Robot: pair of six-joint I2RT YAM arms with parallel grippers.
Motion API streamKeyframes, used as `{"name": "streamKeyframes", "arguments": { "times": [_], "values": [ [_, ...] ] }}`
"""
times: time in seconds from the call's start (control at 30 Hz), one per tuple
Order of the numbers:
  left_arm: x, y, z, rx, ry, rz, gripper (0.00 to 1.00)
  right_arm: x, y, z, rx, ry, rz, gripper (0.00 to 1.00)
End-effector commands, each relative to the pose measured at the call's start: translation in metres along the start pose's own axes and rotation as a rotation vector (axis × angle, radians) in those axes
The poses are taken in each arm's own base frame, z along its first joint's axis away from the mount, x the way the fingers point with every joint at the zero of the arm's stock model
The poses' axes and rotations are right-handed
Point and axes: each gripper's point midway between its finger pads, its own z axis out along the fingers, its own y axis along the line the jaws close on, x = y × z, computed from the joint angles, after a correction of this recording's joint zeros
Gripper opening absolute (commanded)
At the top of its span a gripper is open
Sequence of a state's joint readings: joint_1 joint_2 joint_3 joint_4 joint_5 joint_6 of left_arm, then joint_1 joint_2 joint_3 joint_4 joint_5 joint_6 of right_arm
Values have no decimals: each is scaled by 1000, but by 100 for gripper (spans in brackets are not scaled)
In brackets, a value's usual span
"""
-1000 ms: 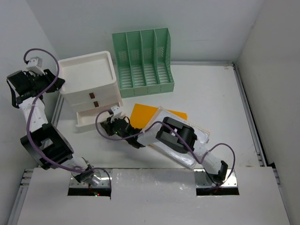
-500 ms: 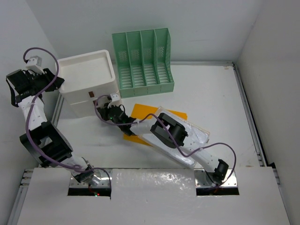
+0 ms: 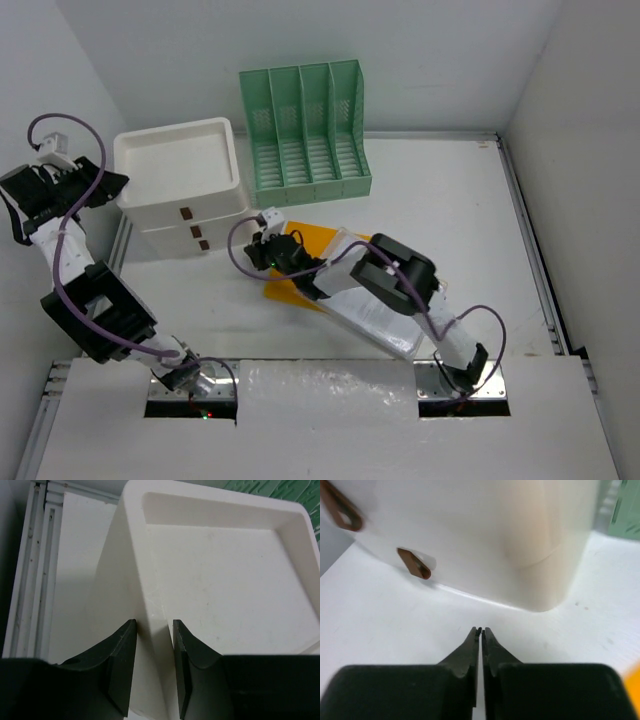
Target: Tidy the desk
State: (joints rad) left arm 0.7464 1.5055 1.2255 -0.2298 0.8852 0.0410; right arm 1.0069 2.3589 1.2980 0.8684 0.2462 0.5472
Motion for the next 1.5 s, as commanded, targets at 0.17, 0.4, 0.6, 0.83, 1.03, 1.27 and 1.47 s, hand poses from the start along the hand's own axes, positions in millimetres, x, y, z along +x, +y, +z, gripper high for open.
{"name": "streamKeyframes", "arguments": {
  "times": [0.17,0.4,0.6,0.83,1.03,1.27,1.47],
  "values": [
    [56,32,-56,-171,55,-350,0,-103,55,-115,-276,23,-342,38],
    [65,20,-57,-134,57,-376,0,-23,-28,-211,28,516,-520,49],
    [69,13,-60,-115,63,-367,3,15,-37,-272,216,711,-722,54],
    [69,6,-66,-109,90,-310,29,41,-70,-326,486,951,-909,55],
    [72,0,-68,-82,111,-306,32,36,-88,-327,655,933,-1016,53],
    [68,-5,-71,-67,117,-282,32,43,-94,-321,679,957,-1088,26],
    [62,-10,-72,-46,109,-264,32,33,-101,-333,745,993,-1153,0]
  ]
}}
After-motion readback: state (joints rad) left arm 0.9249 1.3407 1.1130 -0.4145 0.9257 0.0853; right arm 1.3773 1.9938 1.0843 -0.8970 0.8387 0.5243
